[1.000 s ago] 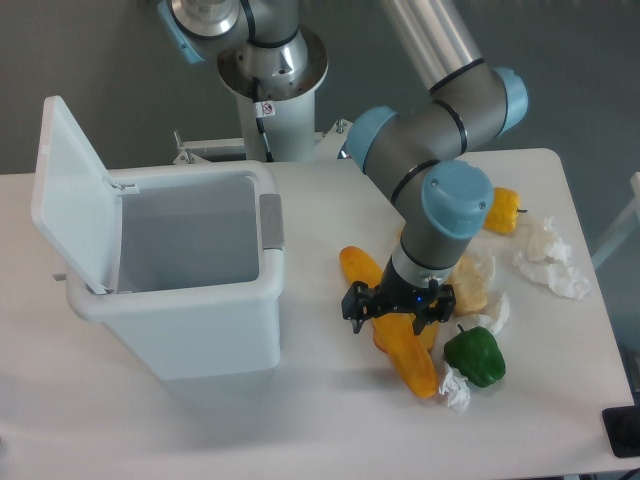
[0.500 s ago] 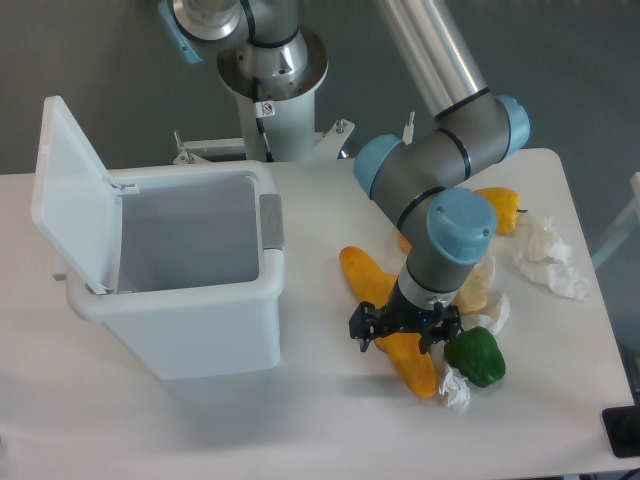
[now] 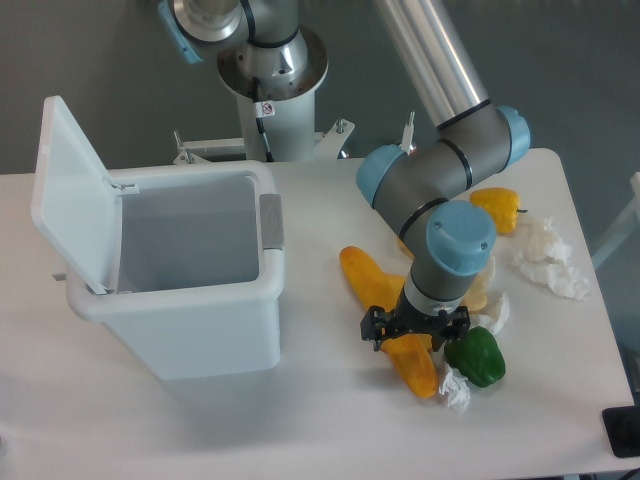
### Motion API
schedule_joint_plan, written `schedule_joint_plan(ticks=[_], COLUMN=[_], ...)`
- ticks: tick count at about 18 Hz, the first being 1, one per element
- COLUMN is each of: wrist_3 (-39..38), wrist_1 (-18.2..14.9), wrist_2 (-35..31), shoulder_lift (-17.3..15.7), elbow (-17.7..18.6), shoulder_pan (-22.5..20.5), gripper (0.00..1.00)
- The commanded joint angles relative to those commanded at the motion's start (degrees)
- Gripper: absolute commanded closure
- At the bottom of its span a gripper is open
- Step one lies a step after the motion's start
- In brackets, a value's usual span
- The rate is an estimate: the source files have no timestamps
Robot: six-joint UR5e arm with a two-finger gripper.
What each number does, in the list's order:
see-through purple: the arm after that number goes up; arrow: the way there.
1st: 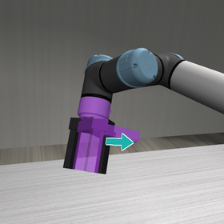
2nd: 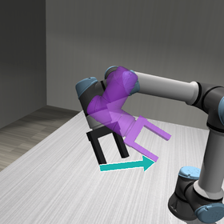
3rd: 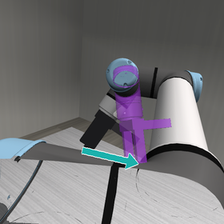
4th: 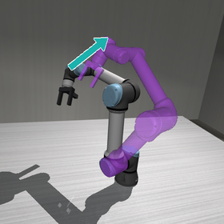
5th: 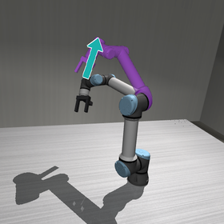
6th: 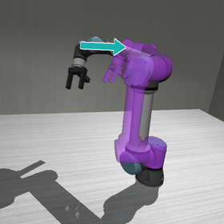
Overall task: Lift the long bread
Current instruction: 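Adjust the gripper position around the bread and close the fingers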
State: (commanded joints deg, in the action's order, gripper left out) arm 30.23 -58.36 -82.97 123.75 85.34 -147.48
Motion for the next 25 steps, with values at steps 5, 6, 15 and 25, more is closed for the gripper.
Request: schedule_joint_plan(ticks=[5, 6, 15, 25], wrist_3=[0.26, 0.61, 0.44, 0.09], wrist_1=[0.61, 0.53, 0.79, 0.79], wrist_2=[-0.17, -1.05, -4.75, -5.01], shoulder_lift=[1.05, 1.66, 3.25, 3.69], elbow=[-0.70, -1.31, -1.41, -1.58], shoulder_pan=[0.00, -0.09, 1.14, 1.41], gripper=[0.00, 0.00, 0.00, 0.00])
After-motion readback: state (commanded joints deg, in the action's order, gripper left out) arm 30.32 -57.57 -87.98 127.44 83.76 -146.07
